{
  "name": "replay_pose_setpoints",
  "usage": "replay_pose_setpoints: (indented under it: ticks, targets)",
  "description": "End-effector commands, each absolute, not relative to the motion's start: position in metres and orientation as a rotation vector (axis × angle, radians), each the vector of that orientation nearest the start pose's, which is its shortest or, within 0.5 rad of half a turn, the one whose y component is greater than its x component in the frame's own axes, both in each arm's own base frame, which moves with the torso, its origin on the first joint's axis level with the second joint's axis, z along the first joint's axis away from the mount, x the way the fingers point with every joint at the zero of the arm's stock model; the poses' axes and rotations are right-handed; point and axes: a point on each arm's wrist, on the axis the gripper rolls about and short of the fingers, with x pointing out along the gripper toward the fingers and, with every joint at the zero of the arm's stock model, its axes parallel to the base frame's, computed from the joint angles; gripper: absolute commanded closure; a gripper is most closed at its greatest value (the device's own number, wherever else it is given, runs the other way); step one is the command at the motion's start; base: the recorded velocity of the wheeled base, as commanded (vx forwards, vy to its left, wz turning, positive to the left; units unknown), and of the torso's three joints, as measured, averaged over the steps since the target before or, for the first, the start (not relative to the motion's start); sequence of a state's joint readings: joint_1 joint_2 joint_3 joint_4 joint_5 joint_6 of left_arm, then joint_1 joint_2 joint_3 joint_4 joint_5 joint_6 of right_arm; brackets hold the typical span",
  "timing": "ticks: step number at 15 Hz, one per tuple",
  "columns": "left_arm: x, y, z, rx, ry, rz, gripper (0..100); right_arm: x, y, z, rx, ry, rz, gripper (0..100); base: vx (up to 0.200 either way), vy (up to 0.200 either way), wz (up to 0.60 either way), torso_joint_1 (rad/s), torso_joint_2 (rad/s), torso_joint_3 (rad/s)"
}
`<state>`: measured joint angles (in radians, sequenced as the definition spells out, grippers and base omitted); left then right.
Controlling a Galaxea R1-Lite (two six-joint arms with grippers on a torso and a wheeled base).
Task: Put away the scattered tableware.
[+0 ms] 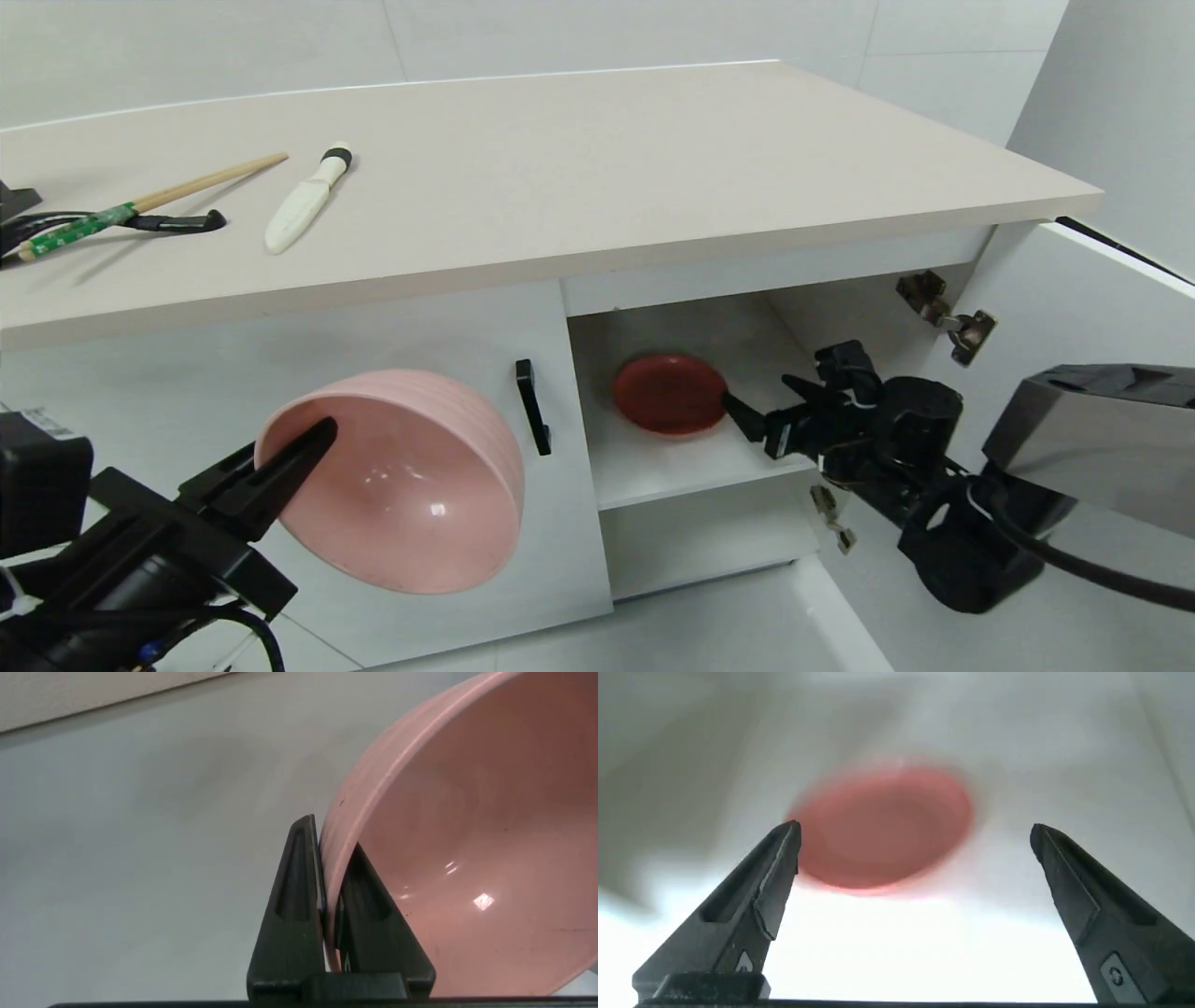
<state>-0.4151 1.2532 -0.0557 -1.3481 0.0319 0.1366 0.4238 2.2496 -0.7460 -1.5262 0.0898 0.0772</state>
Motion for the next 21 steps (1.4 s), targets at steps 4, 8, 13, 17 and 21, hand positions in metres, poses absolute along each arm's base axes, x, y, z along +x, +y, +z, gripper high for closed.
replay_pose_setpoints:
  ticks: [4, 8, 13, 17, 21]
  targets:
    - [0.121, -0.078, 0.164, 0.125, -0.178, -0.531, 100, 0.232, 0.137, 0.126, 0.033, -0.056, 0.617, 0, 0.000, 0.000, 0.00, 0.000, 0.00, 0.000]
    - [0.130, -0.100, 0.164, 0.174, -0.174, -0.611, 100, 0.217, 0.127, 0.140, -0.075, -0.137, 0.602, 0, 0.000, 0.000, 0.00, 0.000, 0.00, 0.000]
    - [0.153, -0.145, 0.167, 0.204, -0.172, -0.630, 100, 0.196, 0.115, 0.166, -0.061, -0.242, 0.594, 0, 0.000, 0.000, 0.00, 0.000, 0.00, 0.000]
    - [0.164, -0.170, 0.164, 0.251, -0.168, -0.615, 100, 0.192, 0.113, 0.175, -0.055, -0.282, 0.592, 0, 0.000, 0.000, 0.00, 0.000, 0.00, 0.000]
    - [0.173, -0.197, 0.149, 0.224, -0.138, -0.493, 100, 0.188, 0.108, 0.180, -0.061, -0.311, 0.579, 0, 0.000, 0.000, 0.00, 0.000, 0.00, 0.000]
